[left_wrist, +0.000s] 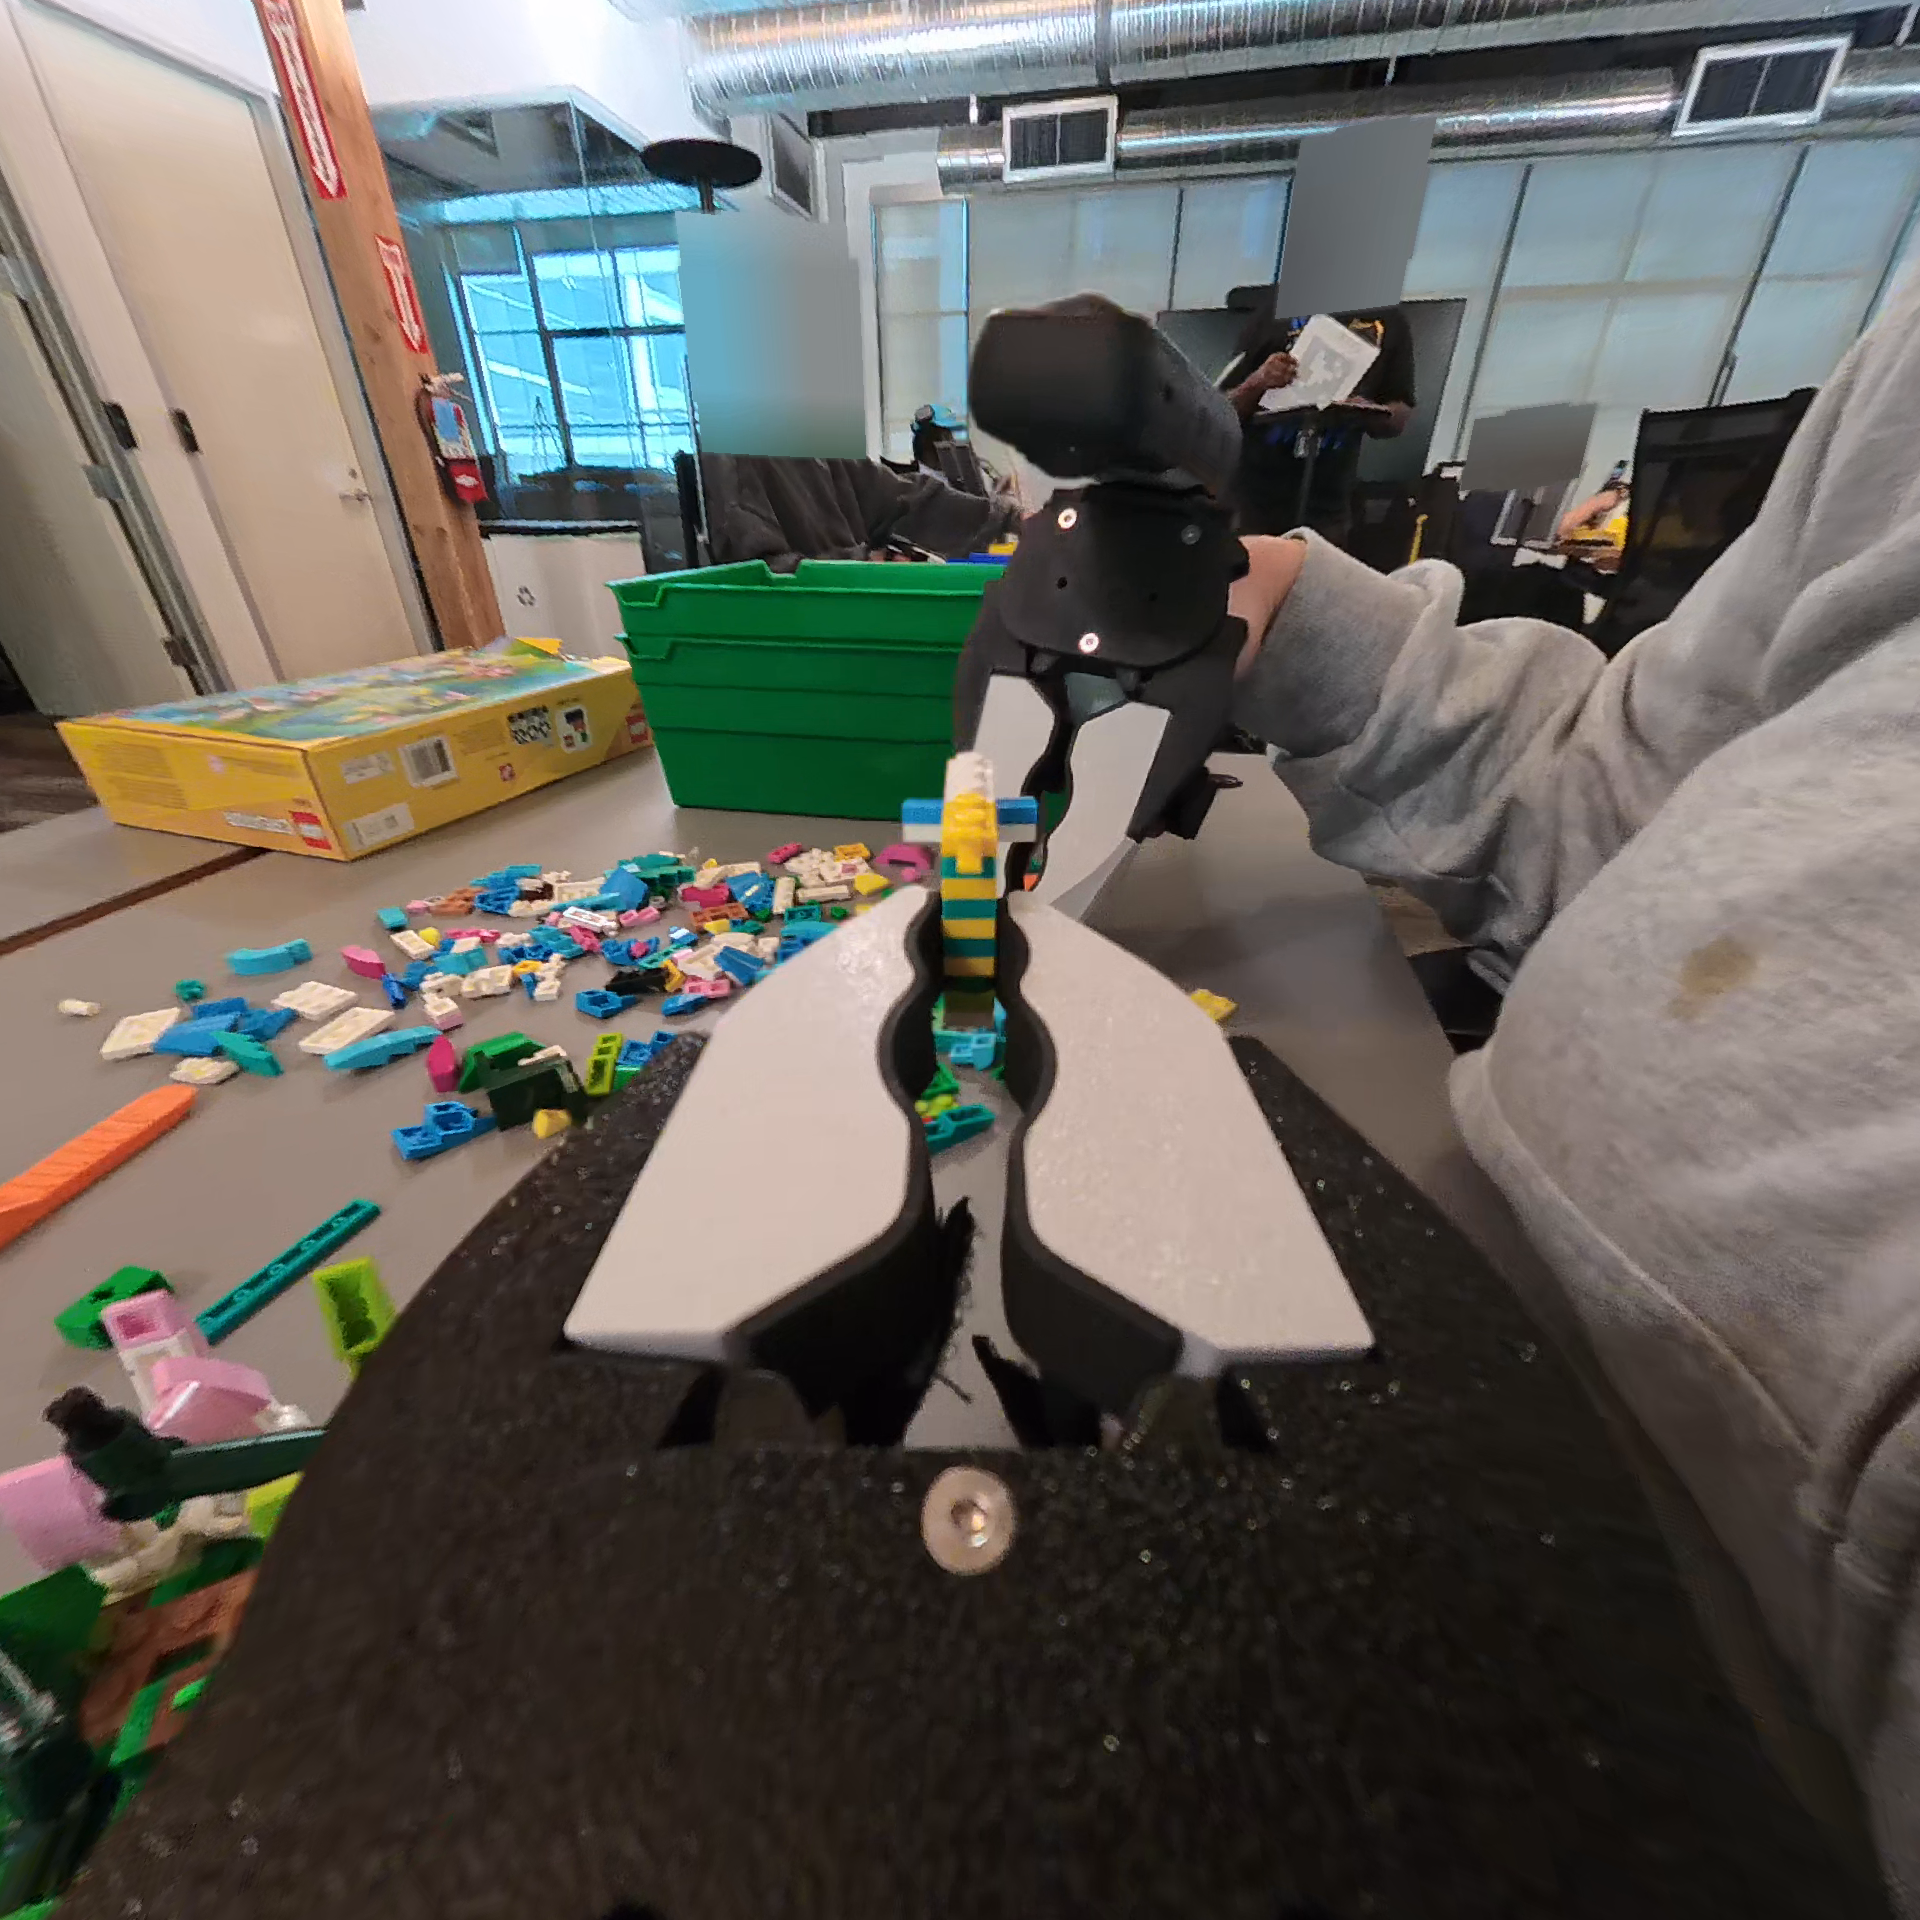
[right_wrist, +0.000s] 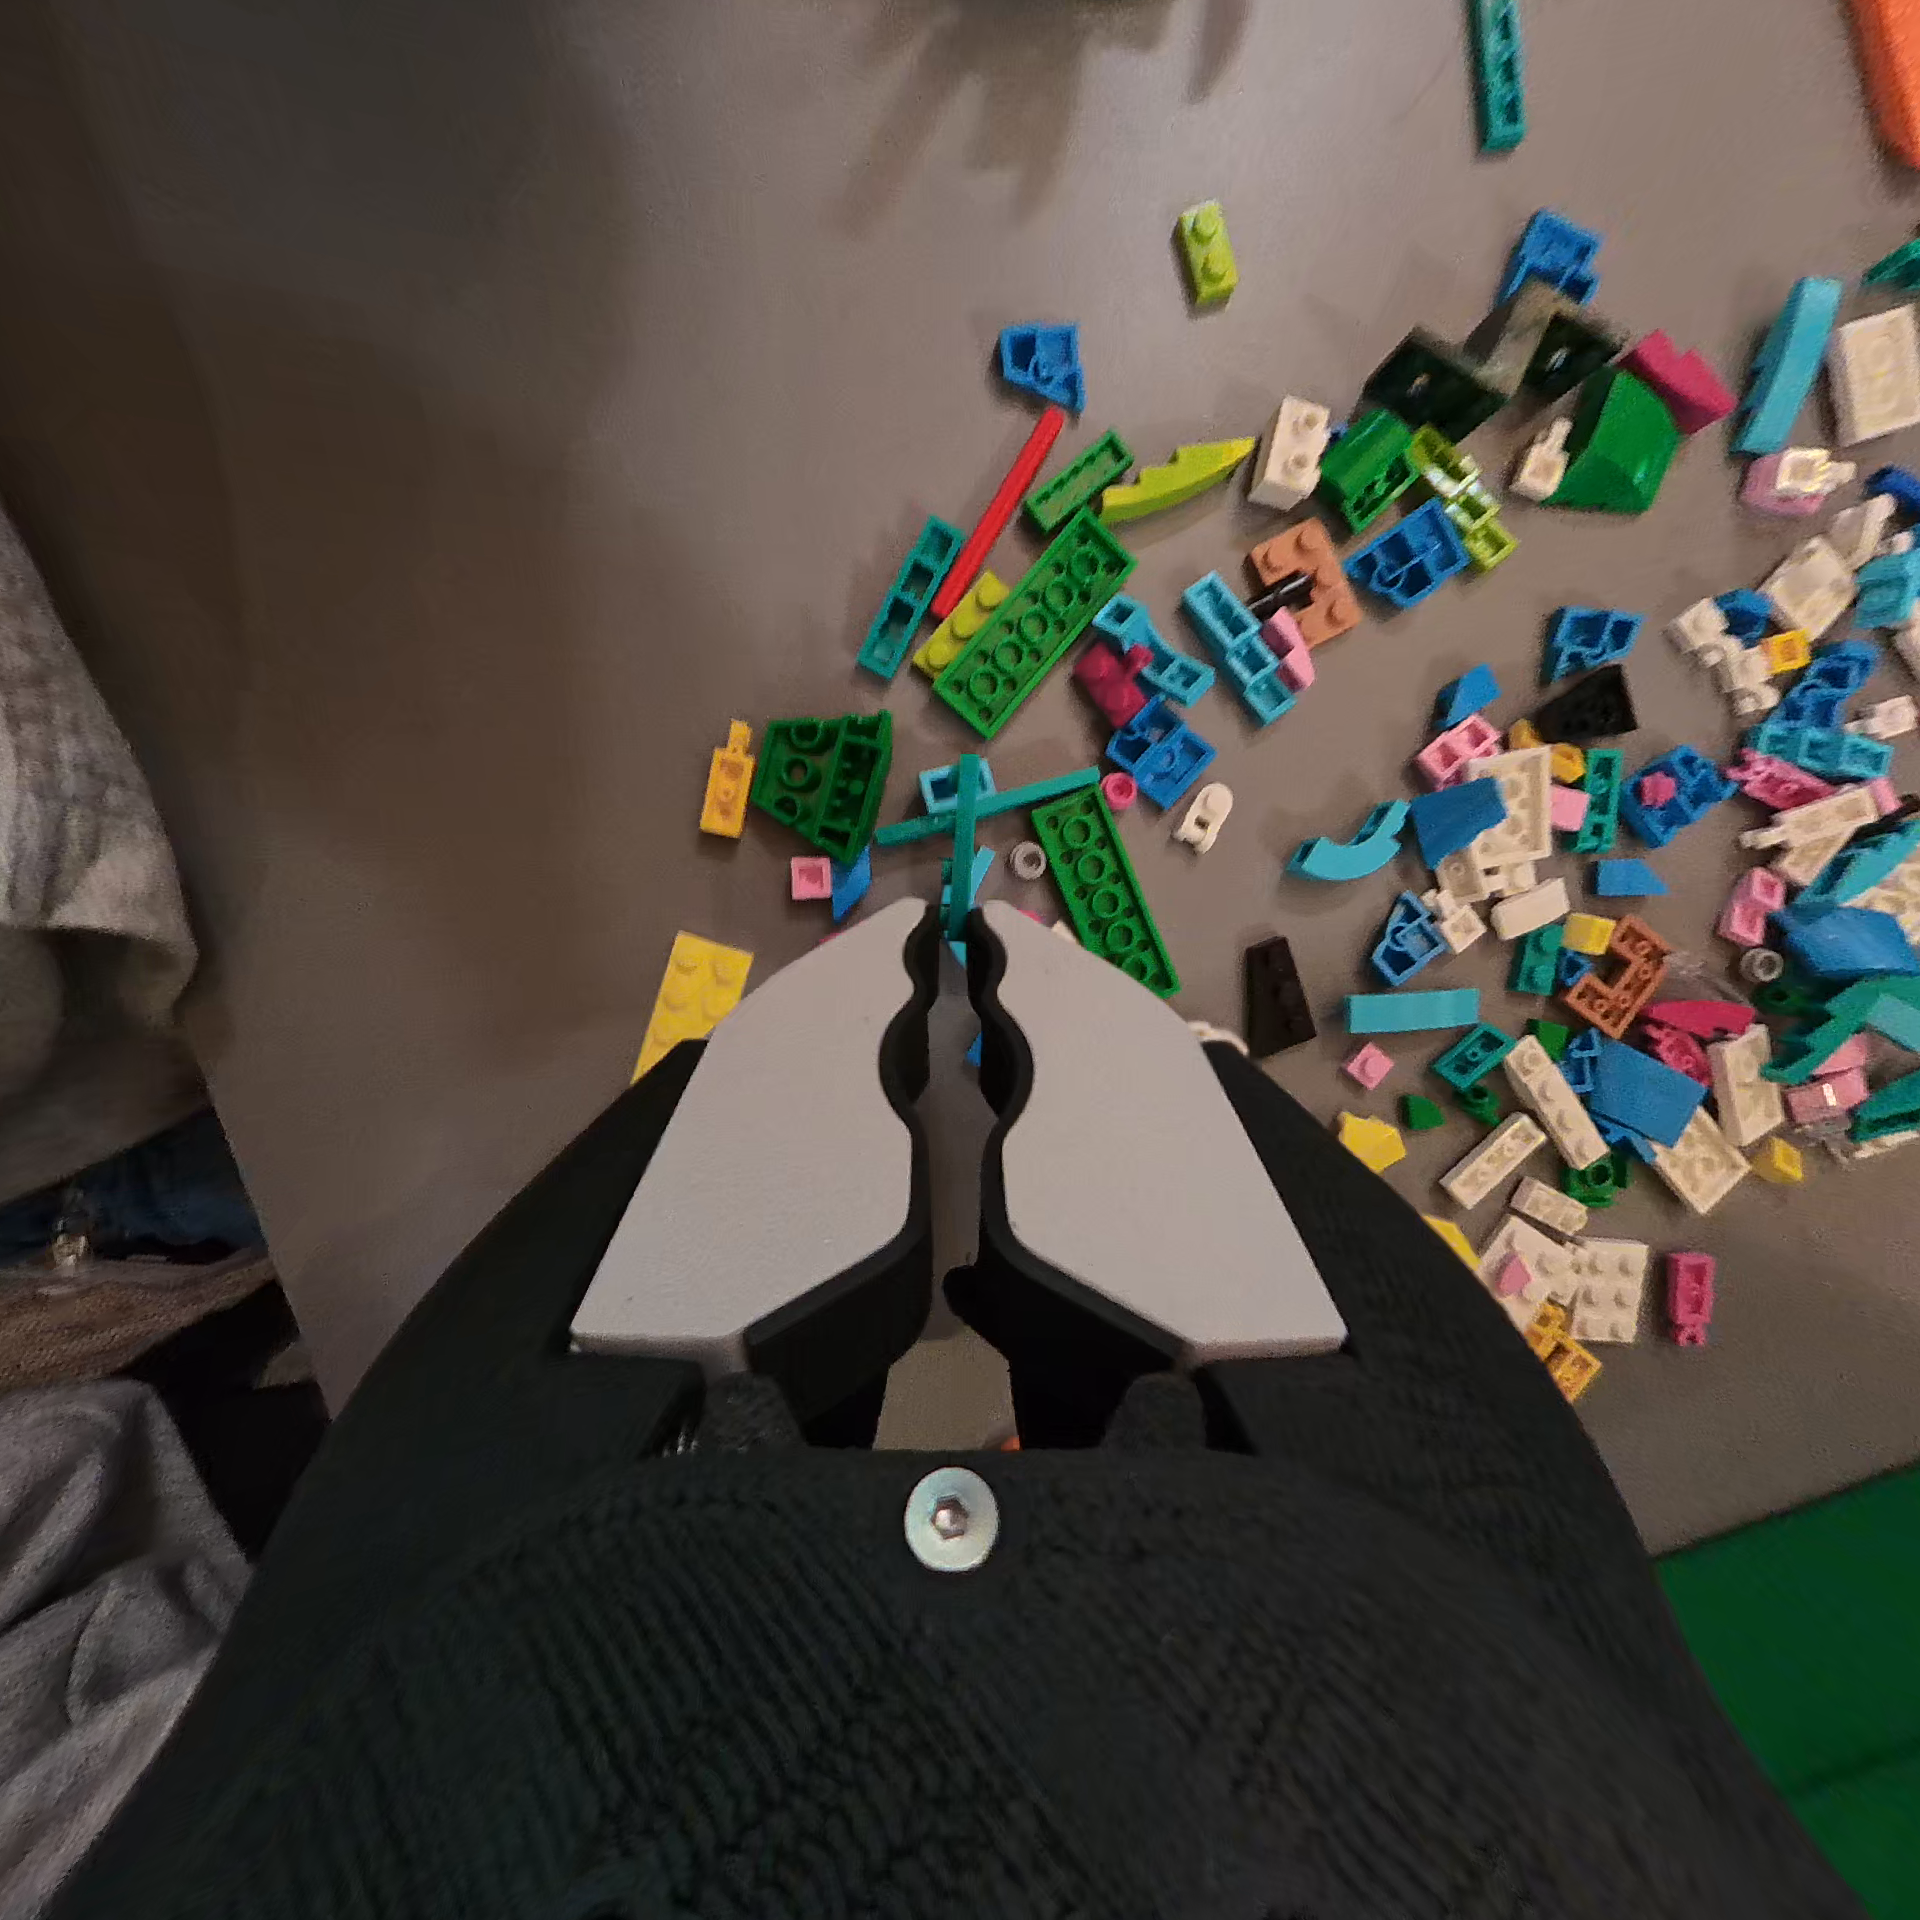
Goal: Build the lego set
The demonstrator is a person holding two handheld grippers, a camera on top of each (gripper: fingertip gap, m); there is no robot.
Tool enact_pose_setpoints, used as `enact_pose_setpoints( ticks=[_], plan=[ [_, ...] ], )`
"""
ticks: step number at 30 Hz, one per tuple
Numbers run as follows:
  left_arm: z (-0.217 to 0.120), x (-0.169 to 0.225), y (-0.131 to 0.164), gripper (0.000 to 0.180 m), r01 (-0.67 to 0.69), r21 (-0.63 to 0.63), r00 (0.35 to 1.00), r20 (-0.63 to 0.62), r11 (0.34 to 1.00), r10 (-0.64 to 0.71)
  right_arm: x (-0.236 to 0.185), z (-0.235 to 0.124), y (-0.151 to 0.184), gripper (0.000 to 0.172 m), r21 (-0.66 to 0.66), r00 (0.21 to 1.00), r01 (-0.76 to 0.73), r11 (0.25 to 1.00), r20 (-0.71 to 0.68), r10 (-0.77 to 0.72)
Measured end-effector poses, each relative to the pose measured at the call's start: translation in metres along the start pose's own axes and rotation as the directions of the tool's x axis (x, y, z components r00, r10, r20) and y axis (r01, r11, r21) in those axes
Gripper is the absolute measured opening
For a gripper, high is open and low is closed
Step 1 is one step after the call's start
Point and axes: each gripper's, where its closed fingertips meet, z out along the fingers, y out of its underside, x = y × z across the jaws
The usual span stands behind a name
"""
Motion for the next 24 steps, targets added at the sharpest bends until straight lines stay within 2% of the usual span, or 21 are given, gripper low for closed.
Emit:
enact_pose_setpoints(
  ticks=[7,11,14,19,24],
  plan=[
    [-0.025,-0.002,-0.006,0.008,-0.129,0.012,0.991,0.033,0.992,0.129,-0.006,0.004,-0.05,0.003,0.18,0.998,-0.065,0.981,-0.001,0.066],
    [-0.046,0.0,-0.009,0.008,-0.223,0.02,0.974,0.033,0.975,0.222,-0.026,0.015,-0.064,0.003,0.178,0.98,-0.168,0.97,0.136,0.145],
    [-0.054,0.01,-0.006,0.008,-0.268,0.016,0.963,-0.01,0.963,0.268,-0.044,0.026,-0.067,0.004,0.096,0.953,-0.204,0.974,0.247,0.175],
    [-0.059,0.027,-0.006,0.008,-0.305,0.039,0.949,-0.075,0.951,0.308,-0.07,0.039,-0.066,0.003,-0.144,0.863,-0.22,0.965,0.433,0.262],
    [-0.061,0.036,-0.008,0.008,-0.312,0.054,0.944,-0.098,0.948,0.316,-0.089,0.039,-0.069,0.003,-0.349,0.713,-0.225,0.91,0.578,0.398]
  ],
)
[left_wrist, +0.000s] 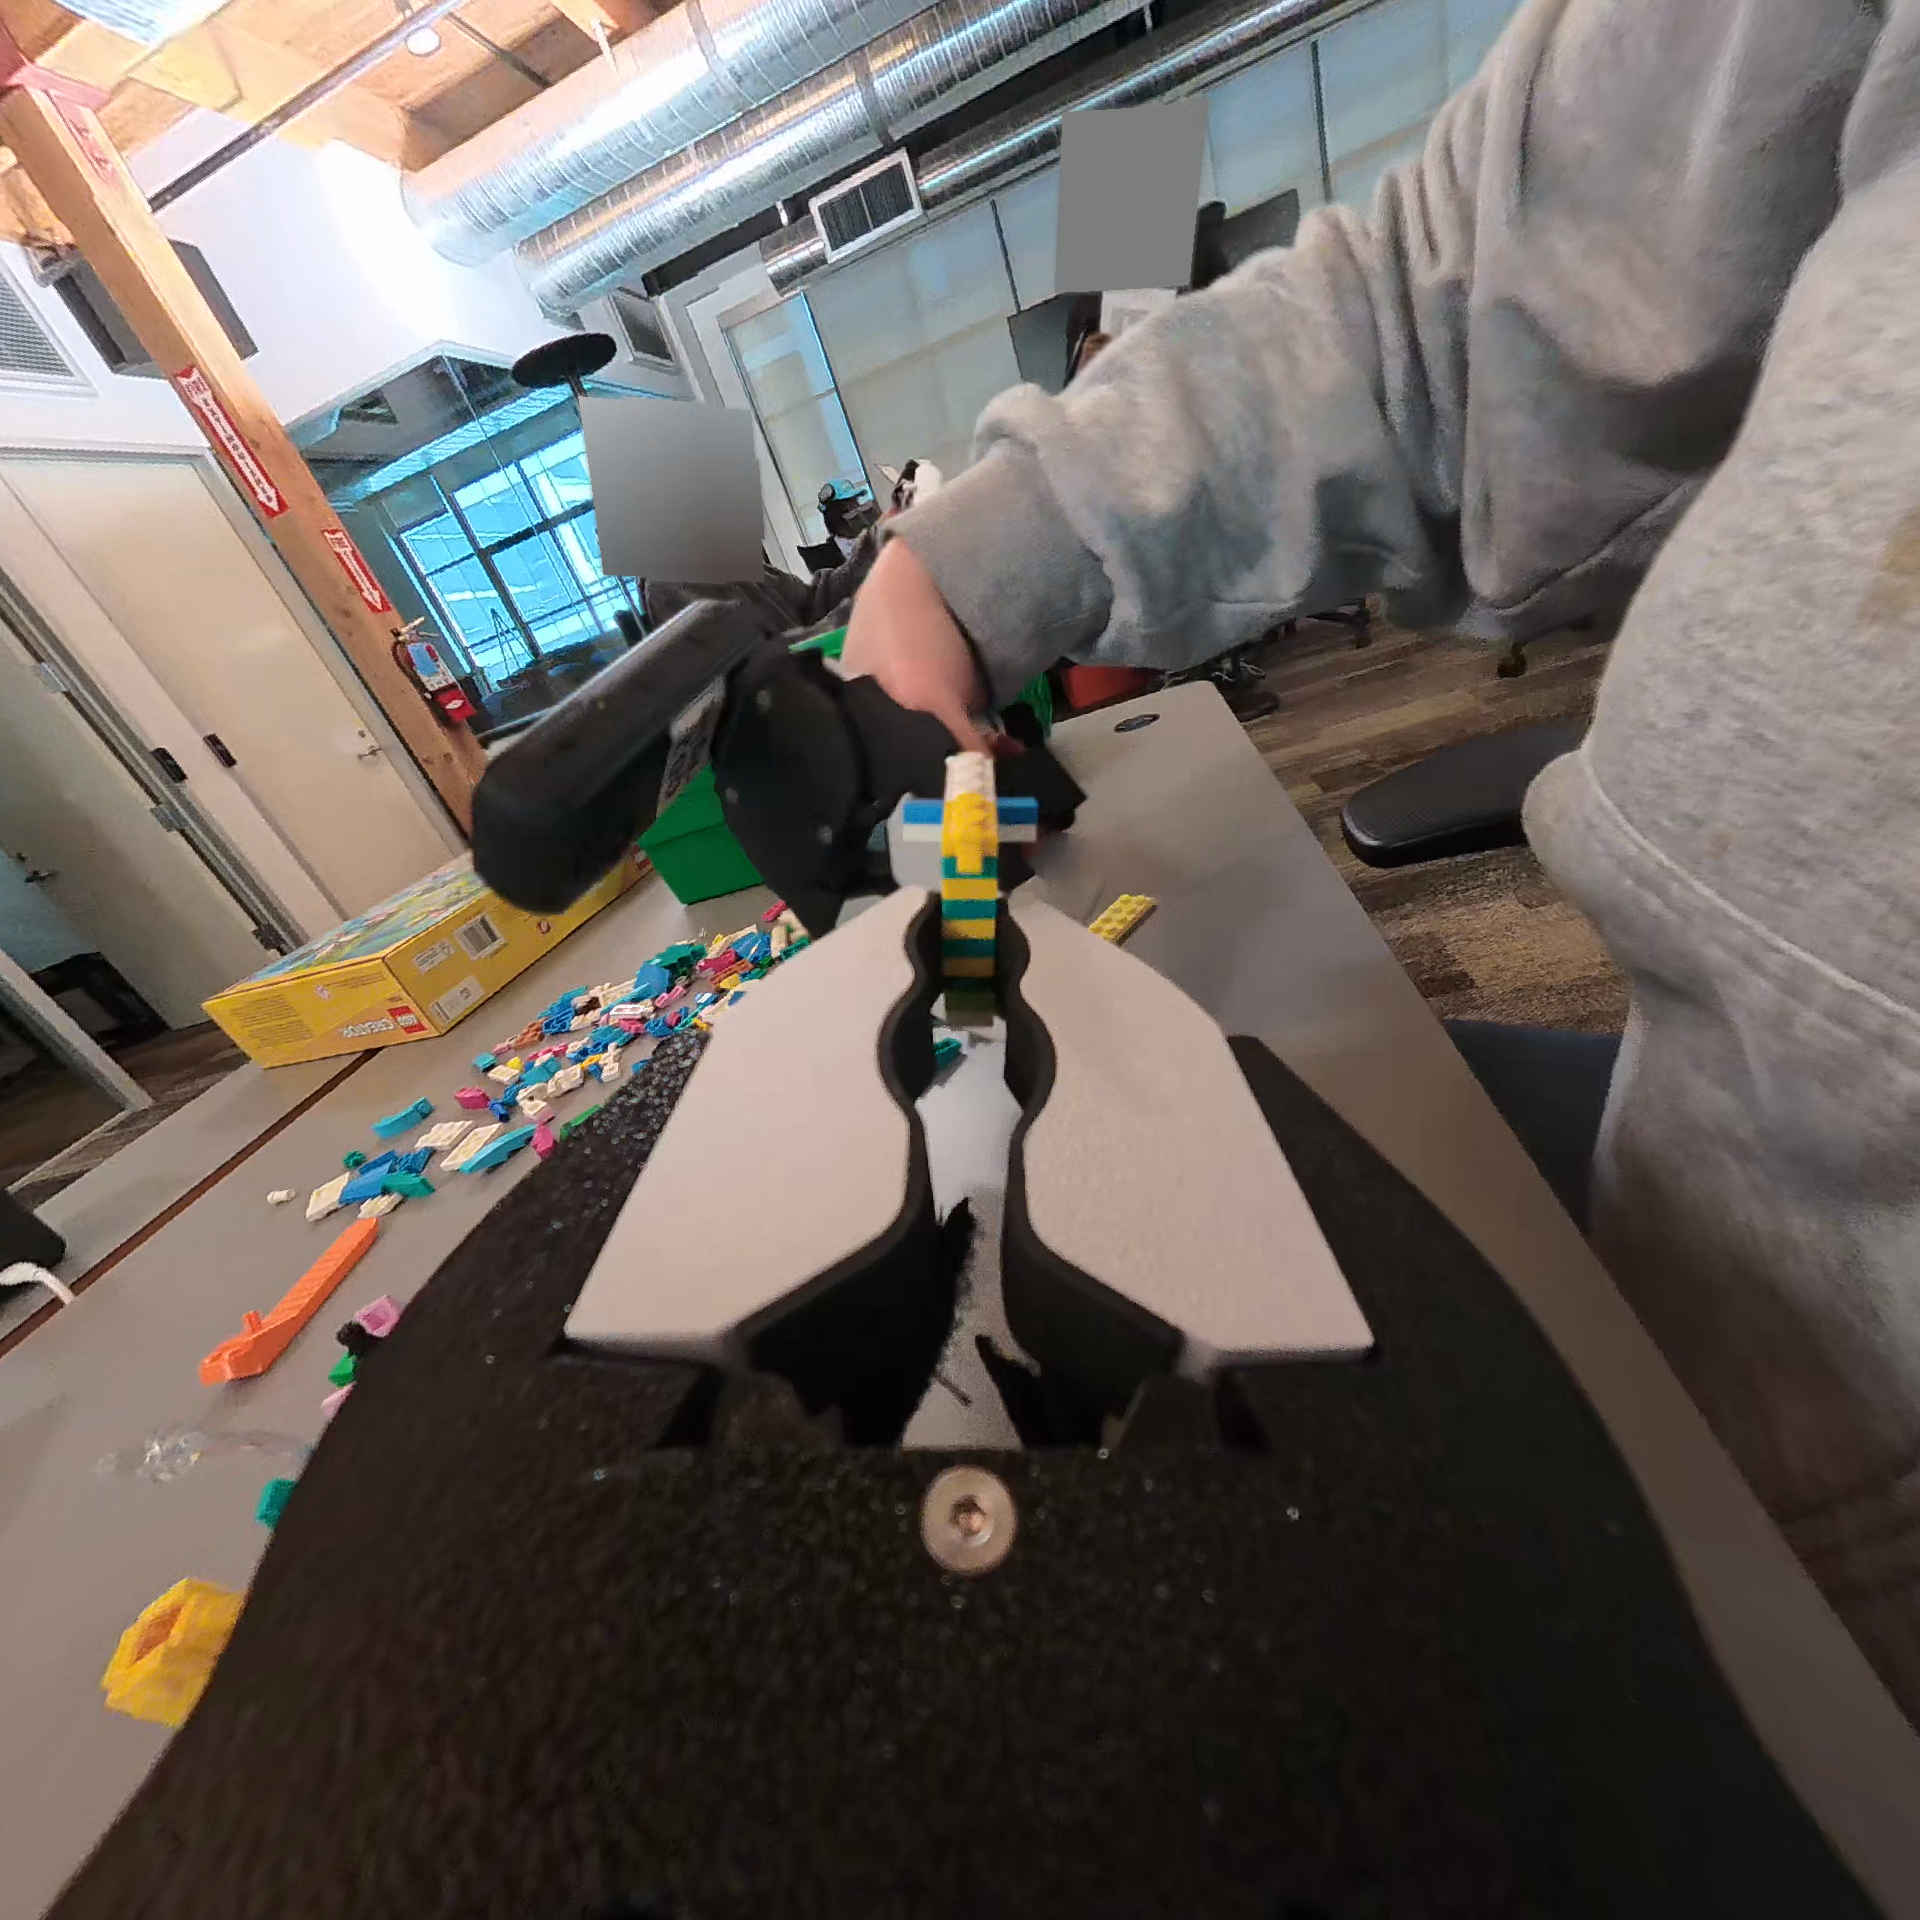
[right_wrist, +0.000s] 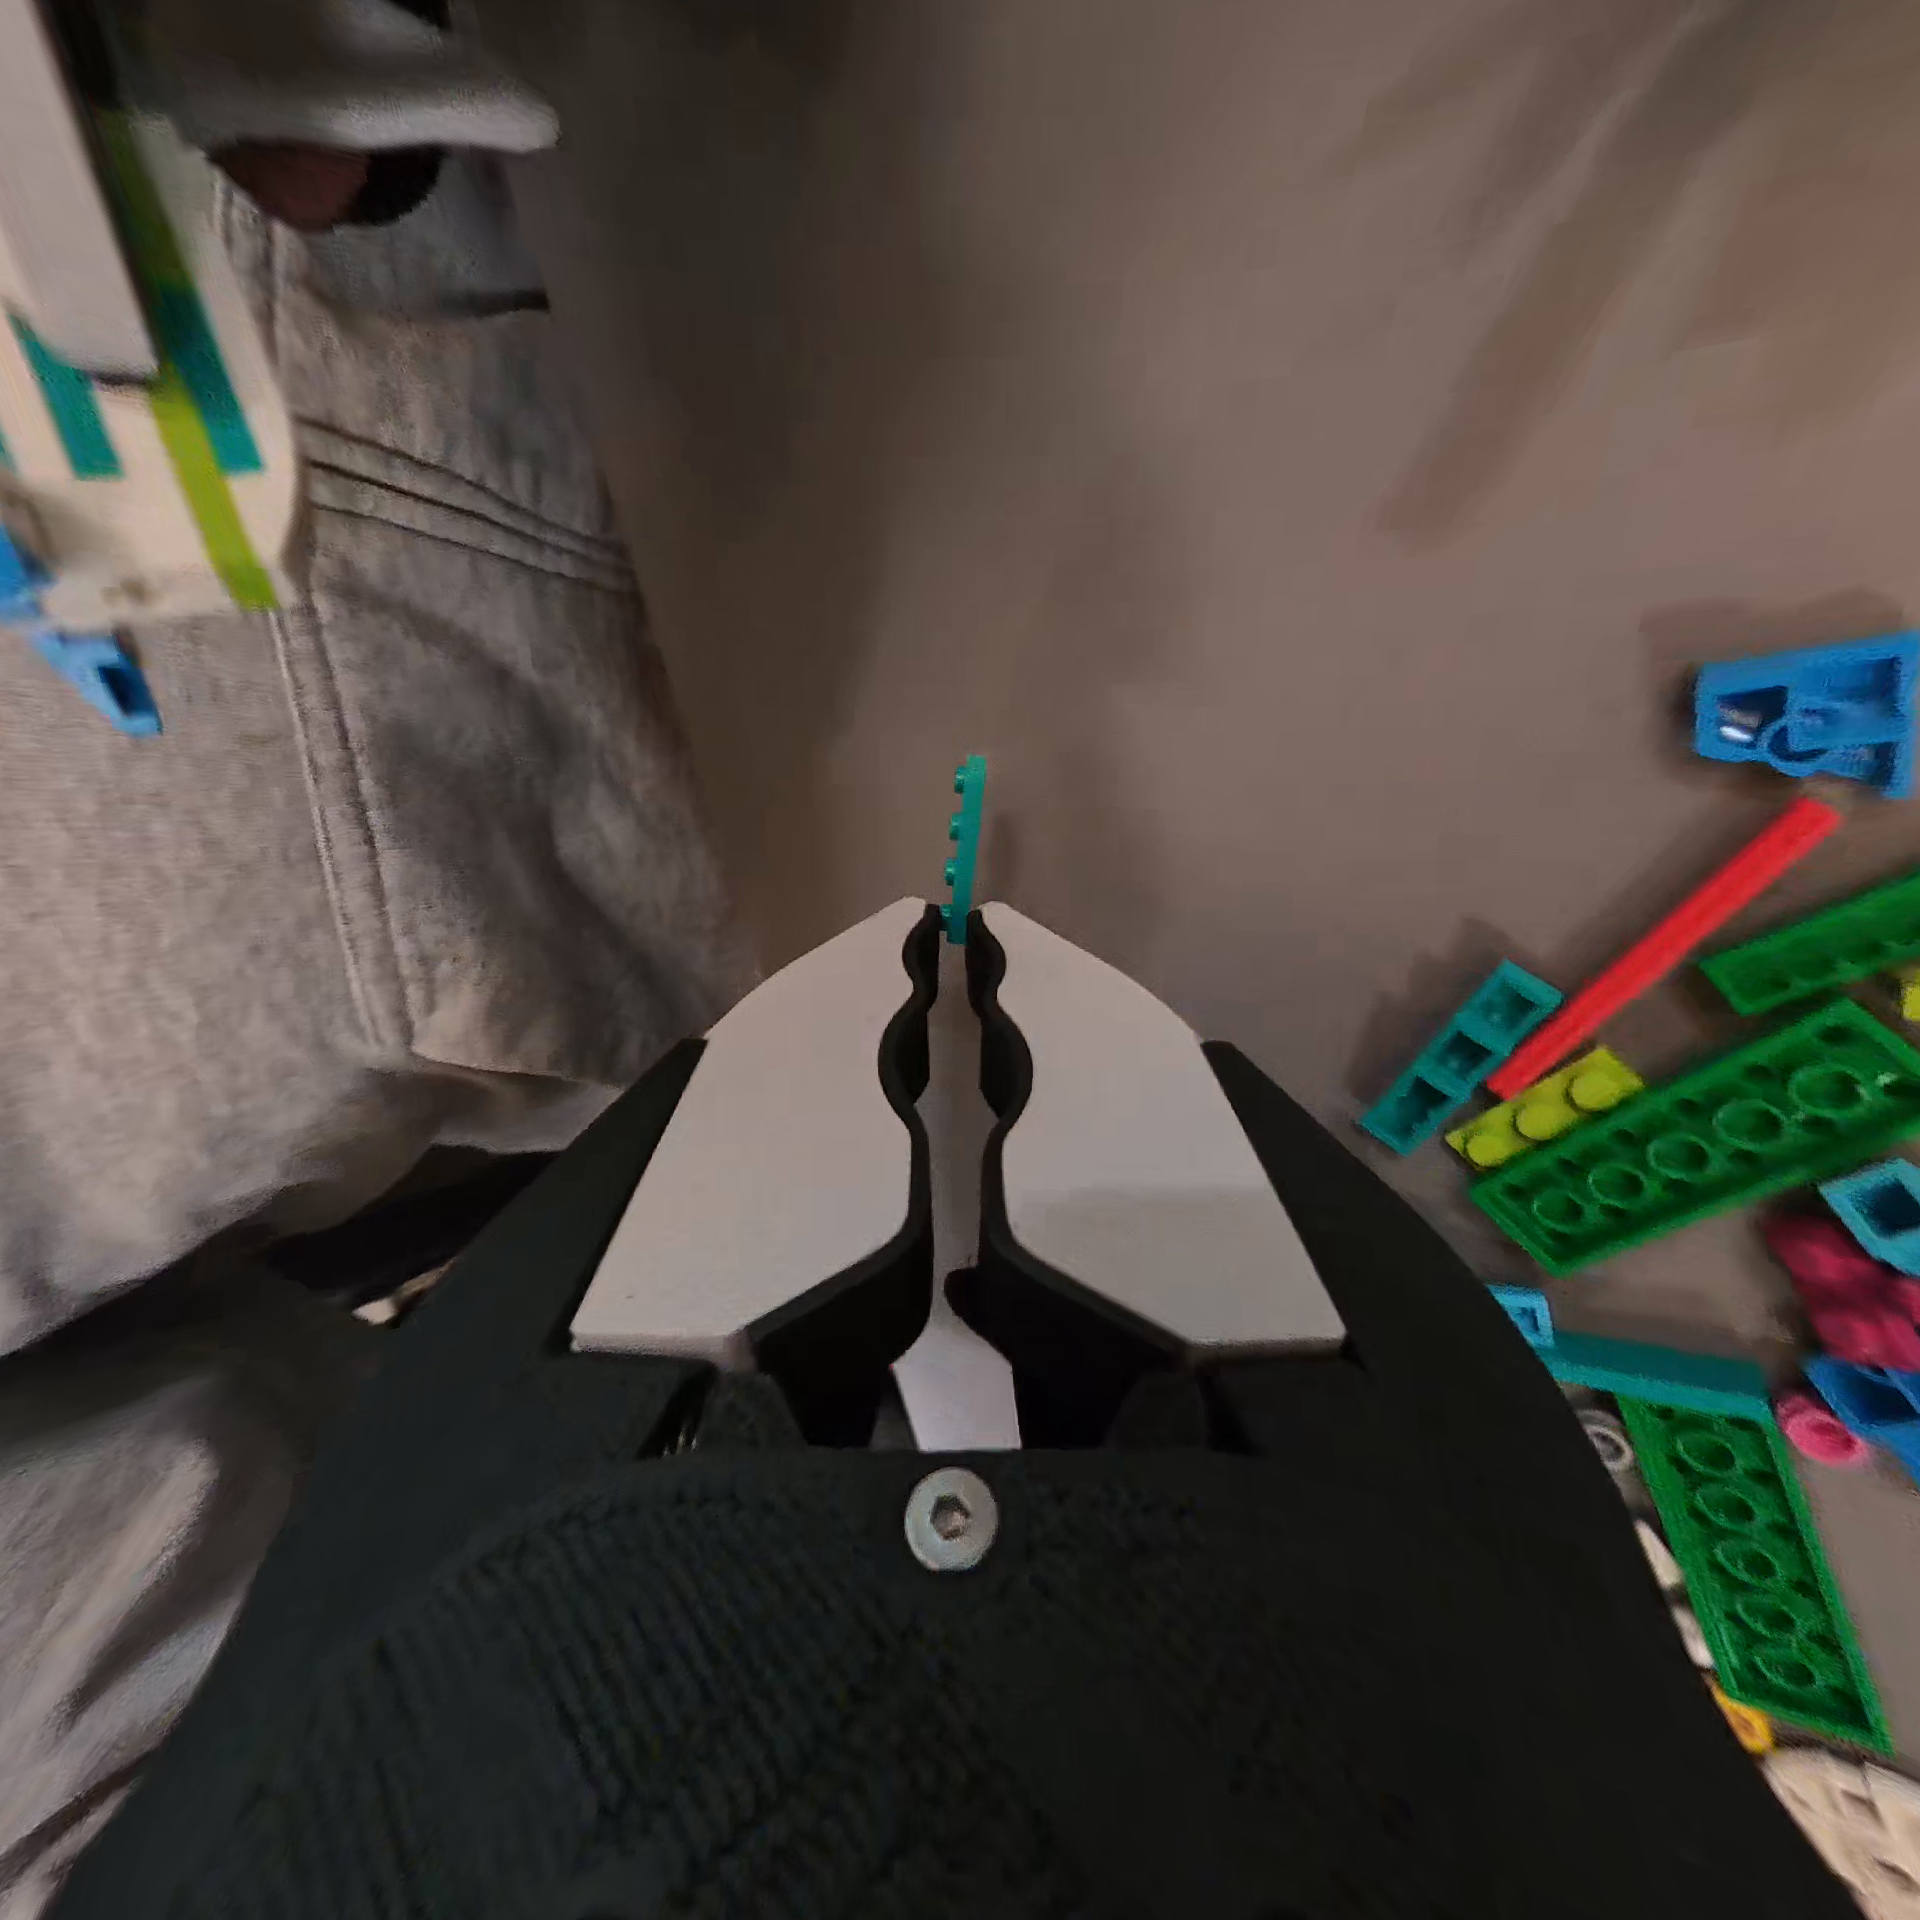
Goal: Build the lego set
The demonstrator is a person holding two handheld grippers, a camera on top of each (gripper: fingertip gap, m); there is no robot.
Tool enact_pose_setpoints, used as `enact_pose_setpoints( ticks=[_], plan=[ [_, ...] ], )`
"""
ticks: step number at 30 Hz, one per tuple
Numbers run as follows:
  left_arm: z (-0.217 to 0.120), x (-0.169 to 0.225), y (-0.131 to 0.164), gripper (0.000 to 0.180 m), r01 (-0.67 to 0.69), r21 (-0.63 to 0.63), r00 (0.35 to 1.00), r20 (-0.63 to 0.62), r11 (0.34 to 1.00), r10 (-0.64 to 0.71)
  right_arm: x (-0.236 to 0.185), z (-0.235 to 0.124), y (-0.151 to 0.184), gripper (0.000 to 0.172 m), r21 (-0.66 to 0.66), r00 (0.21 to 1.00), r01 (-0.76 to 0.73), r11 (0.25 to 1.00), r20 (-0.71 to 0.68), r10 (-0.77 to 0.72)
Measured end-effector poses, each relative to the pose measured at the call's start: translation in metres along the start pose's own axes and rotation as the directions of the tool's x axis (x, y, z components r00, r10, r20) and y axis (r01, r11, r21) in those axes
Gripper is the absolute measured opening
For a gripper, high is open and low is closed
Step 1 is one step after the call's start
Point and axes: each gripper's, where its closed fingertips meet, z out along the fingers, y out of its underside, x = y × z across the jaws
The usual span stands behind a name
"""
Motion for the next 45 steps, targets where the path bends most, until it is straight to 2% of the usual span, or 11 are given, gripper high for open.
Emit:
enact_pose_setpoints(
  ticks=[3,6,8,16,20,23,27,29,34,39,45],
  plan=[
    [-0.002,-0.005,0.002,0.008,0.003,-0.014,1.0,0.026,1.0,-0.003,0.005,0.003,0.001,0.003,-0.054,0.996,-0.075,0.996,0.042,0.078],
    [-0.009,-0.035,0.01,0.008,0.023,-0.076,0.979,0.206,0.997,-0.006,0.012,0.005,0.003,0.003,-0.082,0.991,-0.123,0.989,0.05,0.127],
    [-0.014,-0.044,0.007,0.008,0.023,-0.068,0.97,0.245,0.997,-0.006,0.013,0.005,0.006,0.003,-0.091,0.988,-0.134,0.987,0.059,0.14],
    [-0.01,-0.034,0.007,0.008,-0.01,-0.072,0.979,0.2,0.997,0.024,0.02,0.003,0.001,0.004,-0.042,0.979,-0.173,0.984,0.104,0.177],
    [-0.01,-0.034,0.008,0.008,0.003,-0.067,0.982,0.189,0.998,0.01,0.03,-0.007,-0.002,0.011,0.014,0.989,-0.147,0.989,0.004,0.147],
    [-0.01,-0.034,0.009,0.008,0.017,-0.067,0.982,0.189,0.998,-0.004,0.041,-0.017,-0.003,0.018,0.069,0.983,-0.066,0.995,-0.167,0.077],
    [-0.009,-0.035,0.01,0.008,0.033,-0.069,0.982,0.187,0.997,-0.02,0.042,-0.023,-0.012,0.023,0.11,0.879,0.228,0.967,-0.45,-0.156],
    [-0.009,-0.035,0.011,0.008,0.04,-0.069,0.982,0.186,0.997,-0.027,0.036,-0.018,-0.014,0.023,0.101,0.827,0.299,0.949,-0.523,-0.205],
    [-0.008,-0.034,0.012,0.008,0.057,-0.066,0.983,0.176,0.996,-0.045,0.031,-0.012,-0.017,0.022,0.124,0.744,0.397,0.909,-0.624,-0.24],
    [-0.009,-0.036,0.013,0.008,0.072,-0.064,0.982,0.178,0.995,-0.06,0.029,-0.006,-0.022,0.023,0.165,0.757,0.412,0.896,-0.609,-0.236],
    [-0.009,-0.036,0.013,0.008,0.076,-0.067,0.982,0.178,0.995,-0.063,0.034,0.001,-0.024,0.022,0.135,0.748,0.424,0.896,-0.61,-0.262]
  ],
)
